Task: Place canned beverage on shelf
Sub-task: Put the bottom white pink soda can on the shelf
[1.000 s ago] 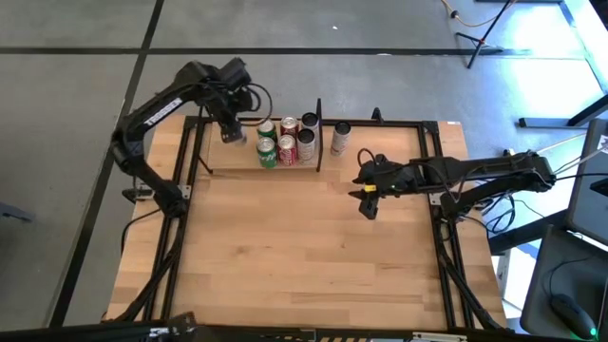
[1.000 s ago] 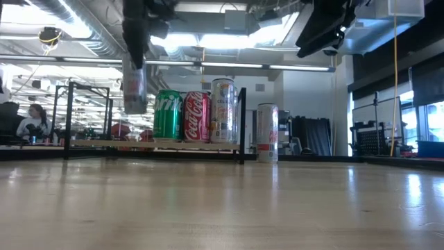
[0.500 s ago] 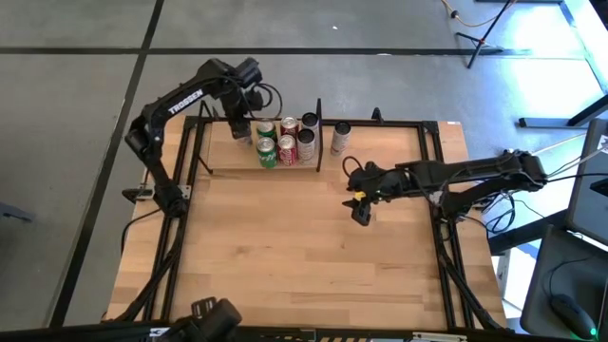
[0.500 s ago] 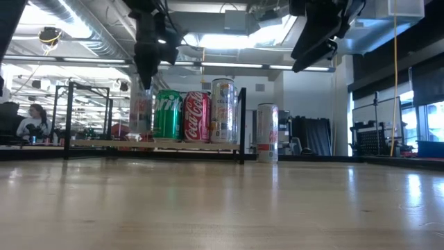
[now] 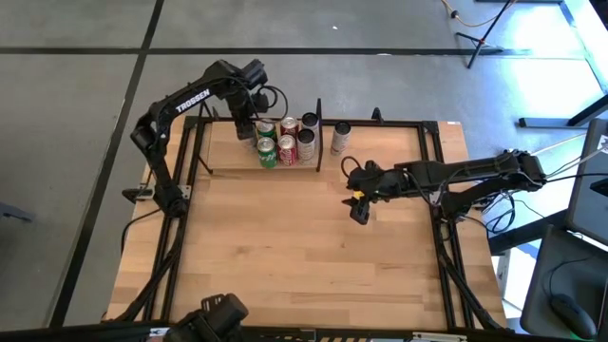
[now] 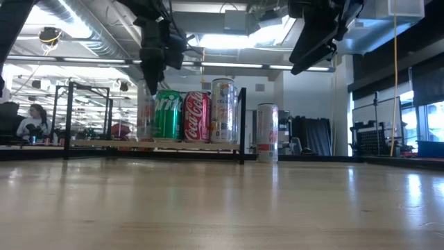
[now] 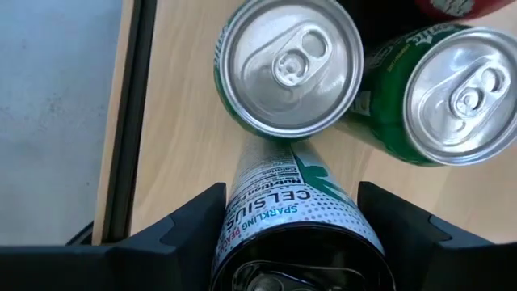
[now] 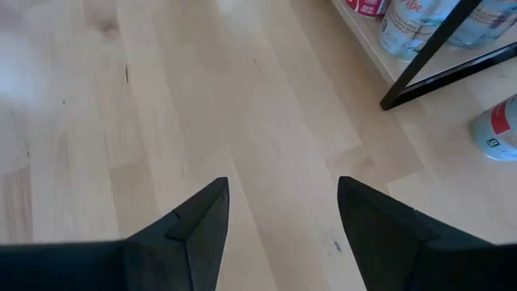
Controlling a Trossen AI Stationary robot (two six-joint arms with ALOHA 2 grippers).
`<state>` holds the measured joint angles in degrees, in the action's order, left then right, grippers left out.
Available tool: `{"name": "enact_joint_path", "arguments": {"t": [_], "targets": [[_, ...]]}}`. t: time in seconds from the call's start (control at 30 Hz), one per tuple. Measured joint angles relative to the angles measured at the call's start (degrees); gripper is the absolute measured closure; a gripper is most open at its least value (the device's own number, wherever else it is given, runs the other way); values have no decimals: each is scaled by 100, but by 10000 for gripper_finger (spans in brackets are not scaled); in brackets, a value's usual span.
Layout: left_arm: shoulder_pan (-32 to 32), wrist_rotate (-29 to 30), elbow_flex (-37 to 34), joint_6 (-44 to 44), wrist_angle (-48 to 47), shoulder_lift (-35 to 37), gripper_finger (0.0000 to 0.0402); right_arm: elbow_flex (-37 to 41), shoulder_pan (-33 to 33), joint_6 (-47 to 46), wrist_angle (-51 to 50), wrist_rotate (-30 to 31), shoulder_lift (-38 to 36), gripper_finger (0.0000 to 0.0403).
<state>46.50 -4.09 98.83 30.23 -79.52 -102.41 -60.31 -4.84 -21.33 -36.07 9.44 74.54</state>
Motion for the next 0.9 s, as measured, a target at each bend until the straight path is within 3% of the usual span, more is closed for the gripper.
{"name": "enact_joint_path", "arguments": {"t": [0.67, 0.9], "targets": [[-11, 32, 2, -283, 256, 2, 98, 0, 0, 5, 8, 433, 0, 184], [-159, 855, 5, -264, 238, 327, 87, 0, 0, -1, 6, 406, -2, 172]]}}
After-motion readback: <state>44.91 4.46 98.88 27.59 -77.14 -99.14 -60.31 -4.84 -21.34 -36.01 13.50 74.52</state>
